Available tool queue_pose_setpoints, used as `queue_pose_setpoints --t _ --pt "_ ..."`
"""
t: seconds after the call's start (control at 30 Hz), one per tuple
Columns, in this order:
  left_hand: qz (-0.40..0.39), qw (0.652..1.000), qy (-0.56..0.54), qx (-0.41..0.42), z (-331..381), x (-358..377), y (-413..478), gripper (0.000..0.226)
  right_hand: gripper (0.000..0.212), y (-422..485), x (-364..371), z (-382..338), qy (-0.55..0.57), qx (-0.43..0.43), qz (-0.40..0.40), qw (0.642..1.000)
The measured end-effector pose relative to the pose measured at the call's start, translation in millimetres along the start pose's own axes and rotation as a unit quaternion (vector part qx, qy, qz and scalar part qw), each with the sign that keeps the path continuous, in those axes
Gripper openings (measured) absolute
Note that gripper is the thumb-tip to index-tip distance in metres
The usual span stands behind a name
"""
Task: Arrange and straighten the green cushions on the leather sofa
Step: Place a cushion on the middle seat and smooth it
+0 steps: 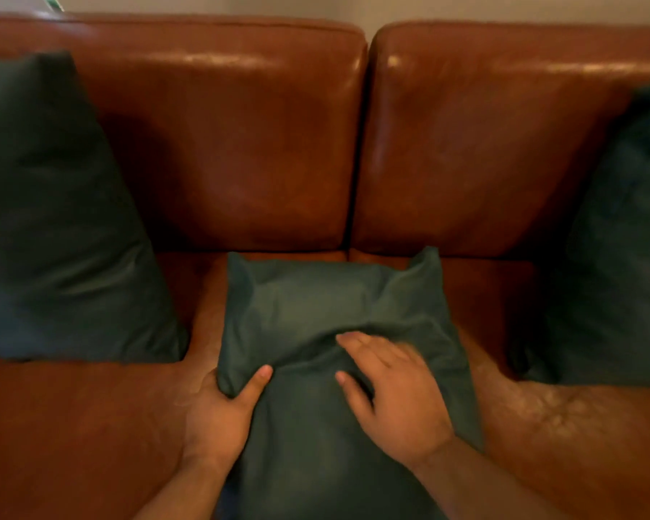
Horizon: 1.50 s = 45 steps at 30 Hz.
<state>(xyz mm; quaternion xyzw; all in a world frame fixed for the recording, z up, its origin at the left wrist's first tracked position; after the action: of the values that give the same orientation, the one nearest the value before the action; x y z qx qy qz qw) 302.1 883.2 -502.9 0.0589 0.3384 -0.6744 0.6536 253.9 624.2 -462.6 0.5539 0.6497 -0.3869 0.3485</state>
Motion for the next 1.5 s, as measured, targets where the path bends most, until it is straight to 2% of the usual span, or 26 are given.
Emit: queue_pose_setpoints --t 0.1,0.17,0.23,0.3,0.37,0.4,0.47,0.53,0.57,0.63,0.7,0.73,0.77,0.8,0.87,0.93,1.0,1.03,1.07,1.13,1.17,1.2,1.3,1.37,1.43,1.5 --pt "0.072 0.973 0.163 0.146 32.0 4.9 -5.5 0.088 0.069 -8.8 -1.6 17.5 -0.089 0.017 -0.018 0.996" --pt "0.039 0.929 0.254 0.265 65.3 35.1 -17.6 0.091 0.073 -15.0 17.1 20.2 -0.083 0.034 -0.068 0.994" --pt "-0.022 0.895 0.324 0.305 82.5 64.4 -22.6 0.086 0.073 -11.0 25.1 17.7 -0.059 0.021 -0.073 0.995" --pt "-0.059 0.877 0.404 0.254 74.5 78.9 -12.8 0.081 0.070 2.9 9.8 21.2 -0.044 0.001 -0.031 0.999" --pt "-0.060 0.865 0.453 0.205 64.2 80.3 -4.4 0.085 0.072 15.1 -8.5 38.1 -0.050 0.008 0.017 0.999" --pt "-0.058 0.861 0.465 0.196 61.8 82.4 -2.8 0.085 0.078 21.2 -12.9 50.3 -0.059 0.037 -0.004 0.998" --pt "-0.064 0.854 0.481 0.188 64.0 91.2 -2.2 0.084 0.092 28.3 -5.2 78.9 -0.063 0.102 -0.099 0.988" --pt "-0.066 0.852 0.488 0.177 71.0 99.7 -0.1 0.084 0.101 34.6 2.7 102.7 -0.026 0.164 -0.167 0.972" --pt "-0.070 0.851 0.491 0.172 72.5 102.3 0.9 0.085 0.106 39.7 -3.3 110.8 0.005 0.212 -0.155 0.965" --pt "-0.075 0.852 0.491 0.168 72.9 102.8 -1.4 0.086 0.111 47.8 -26.3 117.6 0.020 0.279 -0.067 0.958" --pt "-0.079 0.849 0.495 0.168 70.8 100.0 -6.5 0.086 0.101 45.8 -36.1 95.5 -0.030 0.164 0.038 0.985" --pt "-0.080 0.850 0.493 0.166 69.3 98.8 -7.6 0.086 0.096 40.5 -27.3 80.3 -0.039 0.086 0.043 0.995" --pt "-0.078 0.850 0.493 0.167 68.0 98.8 -6.3 0.087 0.094 34.8 -13.4 68.2 -0.048 0.038 0.005 0.998" --pt "-0.079 0.849 0.496 0.166 67.1 99.8 -4.3 0.087 0.095 30.1 -0.2 64.3 -0.056 0.028 -0.046 0.997" --pt "-0.080 0.844 0.504 0.167 69.6 104.8 1.1 0.087 0.097 30.2 12.4 74.0 -0.068 0.070 -0.112 0.989" --pt "-0.075 0.843 0.505 0.169 70.2 107.0 6.9 0.085 0.099 40.6 1.9 83.6 -0.077 0.143 -0.107 0.981" --pt "-0.078 0.846 0.500 0.170 67.8 103.9 5.8 0.084 0.100 48.2 -13.6 80.5 -0.070 0.187 -0.054 0.978" --pt "-0.077 0.847 0.497 0.172 65.8 101.8 3.5 0.085 0.097 46.6 -18.8 71.7 -0.068 0.152 -0.011 0.986" --pt "-0.076 0.849 0.494 0.173 63.2 99.4 1.0 0.085 0.091 40.2 -16.4 59.4 -0.071 0.077 0.018 0.994" --pt "-0.075 0.848 0.493 0.179 63.4 97.3 -3.2 0.087 0.081 25.1 2.3 43.6 -0.091 -0.060 0.006 0.994" --pt "-0.074 0.847 0.493 0.184 66.2 98.8 -4.8 0.087 0.081 24.1 9.3 49.9 -0.095 -0.061 -0.030 0.993" --pt "-0.073 0.847 0.492 0.189 70.0 101.2 -5.8 0.087 0.085 26.7 11.8 63.3 -0.089 -0.018 -0.060 0.994" --pt "-0.071 0.848 0.491 0.187 78.7 107.0 -3.1 0.087 0.100 37.2 5.3 116.3 -0.030 0.194 -0.118 0.973" --pt "-0.066 0.848 0.491 0.189 78.5 103.9 -4.4 0.087 0.099 40.3 -11.3 138.2 -0.024 0.284 -0.132 0.949" --pt "-0.063 0.851 0.485 0.190 75.1 96.3 -6.0 0.088 0.094 41.7 -28.4 129.7 -0.077 0.263 -0.075 0.959" --pt "-0.065 0.857 0.475 0.190 71.4 88.7 -6.1 0.089 0.085 37.3 -34.0 84.7 -0.084 0.123 0.004 0.989"
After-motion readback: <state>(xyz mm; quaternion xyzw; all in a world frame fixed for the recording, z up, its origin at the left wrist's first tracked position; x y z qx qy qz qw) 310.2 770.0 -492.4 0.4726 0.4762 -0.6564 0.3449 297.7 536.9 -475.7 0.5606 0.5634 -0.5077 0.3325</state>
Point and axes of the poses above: each hand's wrist, its own y-axis towards the middle knuckle, its own x-axis out of the palm, z = x × y, the point moved 7 cm from there along y, towards the middle knuckle, and after that the axes turned 2 degrees about -z, right-handed, at the moved point
